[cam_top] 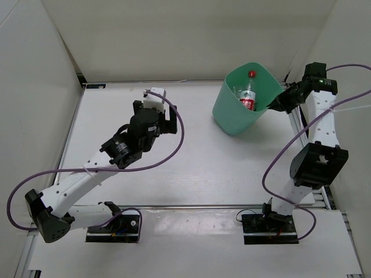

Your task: Put the plastic bottles in the bin

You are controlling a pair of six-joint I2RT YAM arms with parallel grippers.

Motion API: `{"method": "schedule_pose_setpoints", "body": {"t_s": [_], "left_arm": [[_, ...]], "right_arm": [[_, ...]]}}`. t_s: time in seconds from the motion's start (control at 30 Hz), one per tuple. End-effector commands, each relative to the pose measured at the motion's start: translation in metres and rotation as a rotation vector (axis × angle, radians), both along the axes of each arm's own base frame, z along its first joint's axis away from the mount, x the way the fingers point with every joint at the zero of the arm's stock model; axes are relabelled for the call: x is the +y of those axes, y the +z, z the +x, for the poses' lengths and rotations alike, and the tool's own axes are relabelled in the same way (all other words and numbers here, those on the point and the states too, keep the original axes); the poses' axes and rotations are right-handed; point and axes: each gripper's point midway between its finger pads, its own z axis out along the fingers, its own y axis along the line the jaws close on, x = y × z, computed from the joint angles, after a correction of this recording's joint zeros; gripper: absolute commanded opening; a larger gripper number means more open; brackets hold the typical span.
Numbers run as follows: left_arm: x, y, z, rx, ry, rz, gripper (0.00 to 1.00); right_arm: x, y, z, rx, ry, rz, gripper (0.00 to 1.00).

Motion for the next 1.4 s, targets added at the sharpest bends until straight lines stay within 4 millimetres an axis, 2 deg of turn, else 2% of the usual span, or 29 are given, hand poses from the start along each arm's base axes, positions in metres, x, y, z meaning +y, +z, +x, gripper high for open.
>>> {"method": "schedule_pose_setpoints", "body": {"t_s": [0.0, 0.17, 0.2, 0.3, 0.33, 0.4, 0.47, 0.6, 0.77, 0.83, 0.87, 0.9, 0.93, 1.0, 1.1, 1.13, 1.17, 1.2, 1.23, 1.33, 1.37], "left_arm": [[0.015, 0.01, -0.009, -0.015, 0.026, -0.023, 1.0], [0.022, 0.018, -0.014, -0.027, 0.039, -0.055, 1.0], [0.023, 0.022, -0.016, -0.033, 0.041, -0.073, 1.0], [0.028, 0.02, -0.021, -0.021, 0.047, -0.086, 1.0], [0.03, 0.02, -0.023, -0.025, 0.046, -0.091, 1.0], [0.033, 0.021, -0.027, -0.016, 0.052, -0.108, 1.0], [0.036, 0.019, -0.03, -0.008, 0.055, -0.116, 1.0], [0.047, 0.02, -0.039, 0.005, 0.075, -0.144, 1.0], [0.052, 0.022, -0.047, 0.077, 0.096, -0.139, 1.0], [0.056, 0.021, -0.049, 0.128, 0.171, -0.196, 1.0], [0.059, 0.027, -0.045, 0.14, 0.219, -0.206, 1.0], [0.068, 0.014, -0.052, 0.203, 0.262, -0.158, 1.0], [0.07, 0.013, -0.054, 0.233, 0.305, -0.19, 1.0], [0.07, 0.006, -0.055, 0.278, 0.324, -0.145, 1.0], [0.076, 0.003, -0.062, 0.291, 0.34, -0.162, 1.0], [0.077, -0.001, -0.063, 0.293, 0.344, -0.17, 1.0], [0.077, -0.001, -0.065, 0.292, 0.333, -0.184, 1.0], [0.079, 0.004, -0.067, 0.274, 0.327, -0.211, 1.0], [0.078, 0.008, -0.068, 0.267, 0.316, -0.232, 1.0], [0.088, 0.008, -0.073, 0.243, 0.325, -0.237, 1.0], [0.091, 0.011, -0.073, 0.232, 0.332, -0.242, 1.0]], "right_arm": [[0.016, 0.053, -0.024, -0.131, 0.005, 0.043, 0.06], [0.014, 0.061, -0.058, -0.112, -0.031, -0.004, 0.06], [0.015, 0.065, -0.069, -0.1, -0.036, -0.009, 0.06], [0.013, 0.063, -0.092, -0.08, -0.032, -0.055, 0.06], [0.013, 0.054, -0.102, -0.044, -0.024, -0.064, 0.06], [0.014, 0.051, -0.117, -0.041, -0.022, -0.08, 0.06], [0.015, 0.039, -0.133, -0.016, -0.019, -0.088, 0.06], [0.018, 0.021, -0.149, 0.026, -0.008, -0.085, 0.08], [0.017, 0.02, -0.146, -0.003, 0.016, -0.106, 0.12], [0.016, 0.022, -0.144, -0.005, 0.016, -0.106, 0.18], [0.016, 0.022, -0.144, -0.007, 0.023, -0.111, 0.22], [0.016, 0.024, -0.143, -0.015, 0.023, -0.113, 0.27], [0.016, 0.024, -0.143, -0.016, 0.023, -0.113, 0.29], [0.015, 0.025, -0.142, -0.026, 0.03, -0.12, 0.34], [0.016, 0.025, -0.142, -0.031, 0.044, -0.12, 0.52], [0.016, 0.025, -0.142, -0.031, 0.044, -0.12, 0.66], [0.016, 0.025, -0.142, -0.031, 0.044, -0.12, 0.72], [0.016, 0.028, -0.141, -0.042, 0.051, -0.127, 0.92], [0.017, 0.036, -0.14, -0.07, 0.069, -0.133, 1.0], [0.016, 0.044, -0.14, -0.108, 0.103, -0.164, 1.0], [0.012, 0.053, -0.14, -0.137, 0.09, -0.189, 1.0]]}}
